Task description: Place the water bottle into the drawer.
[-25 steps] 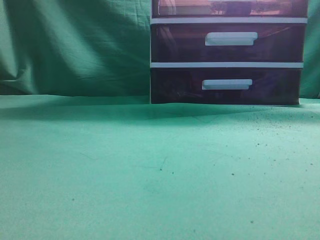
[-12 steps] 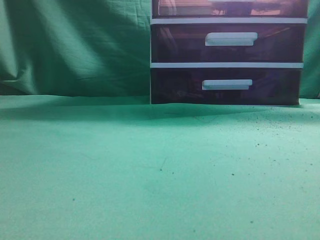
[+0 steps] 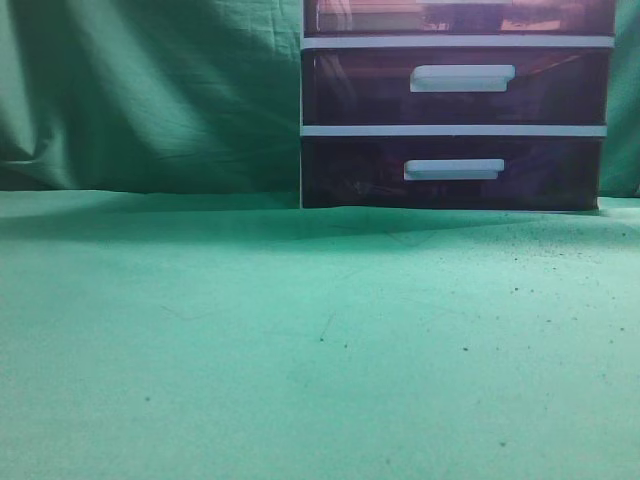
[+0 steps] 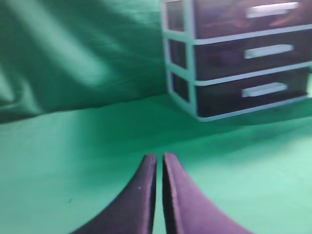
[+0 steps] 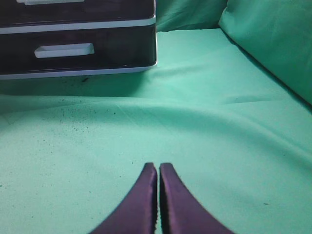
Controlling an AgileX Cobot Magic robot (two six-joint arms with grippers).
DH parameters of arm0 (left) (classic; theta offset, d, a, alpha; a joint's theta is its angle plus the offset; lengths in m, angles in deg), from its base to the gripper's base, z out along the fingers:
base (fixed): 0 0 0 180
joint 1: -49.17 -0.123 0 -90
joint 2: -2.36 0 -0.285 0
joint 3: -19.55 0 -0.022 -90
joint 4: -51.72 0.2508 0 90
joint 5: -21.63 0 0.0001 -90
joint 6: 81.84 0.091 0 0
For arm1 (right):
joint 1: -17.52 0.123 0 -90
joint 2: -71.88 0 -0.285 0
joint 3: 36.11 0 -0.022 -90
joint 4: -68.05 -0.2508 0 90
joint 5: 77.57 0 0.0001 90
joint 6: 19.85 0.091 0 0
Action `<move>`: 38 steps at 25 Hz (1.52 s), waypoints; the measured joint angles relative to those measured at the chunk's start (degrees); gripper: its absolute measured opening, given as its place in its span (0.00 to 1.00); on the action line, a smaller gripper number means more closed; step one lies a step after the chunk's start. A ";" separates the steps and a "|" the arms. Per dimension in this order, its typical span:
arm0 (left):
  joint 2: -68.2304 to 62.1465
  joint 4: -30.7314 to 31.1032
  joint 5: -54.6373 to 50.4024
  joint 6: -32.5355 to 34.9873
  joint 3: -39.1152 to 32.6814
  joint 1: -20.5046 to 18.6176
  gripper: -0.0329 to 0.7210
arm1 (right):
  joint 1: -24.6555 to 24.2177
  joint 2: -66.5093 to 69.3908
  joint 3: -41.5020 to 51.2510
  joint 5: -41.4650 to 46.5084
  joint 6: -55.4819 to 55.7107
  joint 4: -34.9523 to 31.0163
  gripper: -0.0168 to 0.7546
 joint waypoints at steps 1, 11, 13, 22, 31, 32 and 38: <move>0.00 -0.02 0.42 -1.16 -0.52 -2.00 0.04 | 0.00 0.00 0.00 0.00 0.00 0.00 0.02; 7.61 1.92 0.90 -3.80 -0.91 -12.19 0.04 | 0.00 0.00 0.00 0.00 0.00 0.00 0.02; 7.61 1.92 -0.45 -3.98 -0.91 -12.61 0.04 | 0.00 0.00 0.00 0.00 0.00 0.00 0.02; 7.61 1.92 -4.20 -5.24 -0.91 -12.65 0.04 | 0.00 0.00 0.00 0.00 0.00 0.00 0.02; 7.61 -14.63 -0.09 3.68 -0.91 -12.65 0.04 | 0.00 0.00 0.00 0.00 0.00 0.00 0.02; 7.61 -20.87 -1.38 9.41 -0.91 -12.65 0.04 | 0.00 0.00 0.00 0.00 0.00 0.00 0.02; 7.61 -66.47 -11.61 62.90 -0.91 -12.65 0.04 | 0.00 0.00 0.00 0.00 0.00 0.00 0.02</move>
